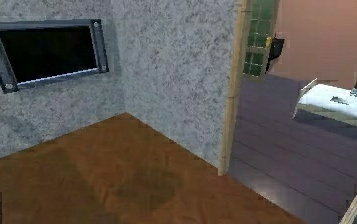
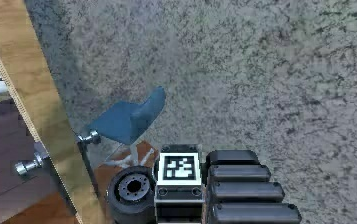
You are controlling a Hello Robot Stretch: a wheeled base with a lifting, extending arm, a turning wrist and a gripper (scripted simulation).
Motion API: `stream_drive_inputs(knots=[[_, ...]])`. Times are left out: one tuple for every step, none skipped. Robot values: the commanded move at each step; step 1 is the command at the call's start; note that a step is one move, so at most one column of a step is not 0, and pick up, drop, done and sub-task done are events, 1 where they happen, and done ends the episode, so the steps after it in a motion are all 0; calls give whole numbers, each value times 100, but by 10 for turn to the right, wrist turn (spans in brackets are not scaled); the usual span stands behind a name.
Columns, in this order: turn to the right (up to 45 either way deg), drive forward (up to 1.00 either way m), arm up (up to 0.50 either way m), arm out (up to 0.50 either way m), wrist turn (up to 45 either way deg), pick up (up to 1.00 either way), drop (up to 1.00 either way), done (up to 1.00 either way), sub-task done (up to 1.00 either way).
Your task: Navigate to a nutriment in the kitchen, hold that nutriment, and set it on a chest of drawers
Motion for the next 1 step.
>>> stream_drive_inputs(knots=[[0, 45, 0, 0, 0, 0, 0, 0, 0]])
